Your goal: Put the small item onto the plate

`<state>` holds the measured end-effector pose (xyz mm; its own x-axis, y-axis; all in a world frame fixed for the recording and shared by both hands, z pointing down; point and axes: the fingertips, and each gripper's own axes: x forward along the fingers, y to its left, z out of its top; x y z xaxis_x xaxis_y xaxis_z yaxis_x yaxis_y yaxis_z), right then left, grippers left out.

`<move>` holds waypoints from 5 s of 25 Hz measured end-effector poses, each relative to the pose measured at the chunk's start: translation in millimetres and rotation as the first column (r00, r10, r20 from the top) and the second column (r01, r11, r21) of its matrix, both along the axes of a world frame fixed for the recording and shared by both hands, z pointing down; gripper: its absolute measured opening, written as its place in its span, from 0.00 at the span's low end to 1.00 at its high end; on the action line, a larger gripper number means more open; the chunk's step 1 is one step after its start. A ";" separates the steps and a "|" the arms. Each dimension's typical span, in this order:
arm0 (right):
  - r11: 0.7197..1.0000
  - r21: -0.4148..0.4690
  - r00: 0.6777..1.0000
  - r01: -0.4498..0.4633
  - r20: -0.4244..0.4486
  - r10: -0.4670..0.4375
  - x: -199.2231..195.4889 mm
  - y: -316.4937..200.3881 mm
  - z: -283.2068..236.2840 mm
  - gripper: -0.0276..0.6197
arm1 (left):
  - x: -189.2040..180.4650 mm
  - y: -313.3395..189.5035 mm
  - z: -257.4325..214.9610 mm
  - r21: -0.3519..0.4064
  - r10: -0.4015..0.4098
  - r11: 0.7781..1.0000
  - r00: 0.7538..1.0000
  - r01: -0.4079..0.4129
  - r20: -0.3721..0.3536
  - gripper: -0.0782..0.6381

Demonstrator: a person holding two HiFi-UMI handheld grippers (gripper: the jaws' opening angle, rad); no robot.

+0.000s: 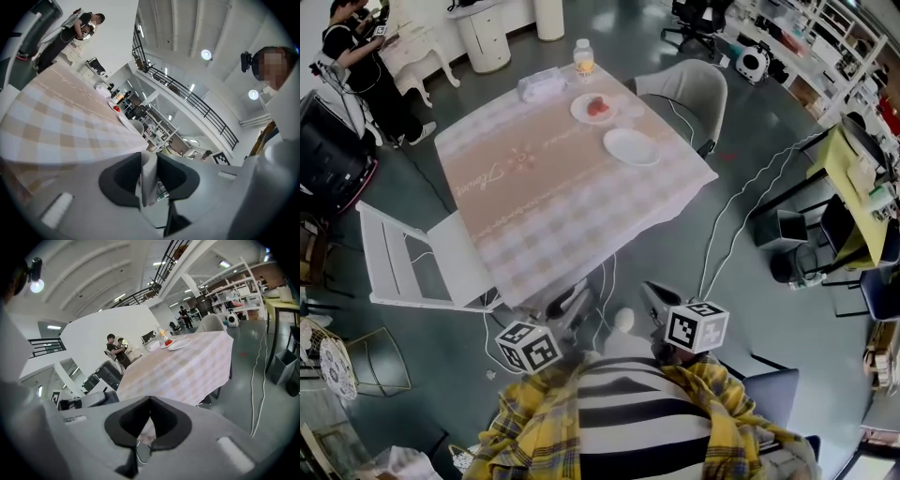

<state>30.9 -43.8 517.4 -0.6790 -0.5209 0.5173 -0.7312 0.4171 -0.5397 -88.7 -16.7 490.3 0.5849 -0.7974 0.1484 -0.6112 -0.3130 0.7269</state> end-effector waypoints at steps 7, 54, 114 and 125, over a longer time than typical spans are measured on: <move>1.000 -0.012 1.000 0.014 0.005 -0.014 15.0 -46.9 4.6 0.04 | 21.6 -48.8 3.6 -0.013 0.011 1.000 1.000 -0.011 0.008 0.24; 0.996 0.058 0.998 0.066 -0.028 -0.065 13.9 -217.4 -12.7 0.04 | 64.2 -254.3 -14.2 0.011 0.092 0.996 0.996 -0.092 0.020 0.24; 0.999 -0.018 0.990 0.033 -0.138 -0.035 -17.6 -369.6 24.2 0.04 | 76.6 -422.6 52.8 -0.160 0.312 0.949 0.875 -0.270 0.371 0.31; 0.999 -0.023 0.992 0.026 -0.126 -0.029 -13.8 -365.3 26.0 0.04 | 59.7 -429.6 58.9 -0.088 0.207 0.977 0.789 -0.192 0.579 0.52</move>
<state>17.1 -409.0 543.4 -0.6216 -0.4911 0.6103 -0.7824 0.4273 -0.4531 -29.0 -446.3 549.2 0.5282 -0.6645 0.5287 -0.8463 -0.4632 0.2633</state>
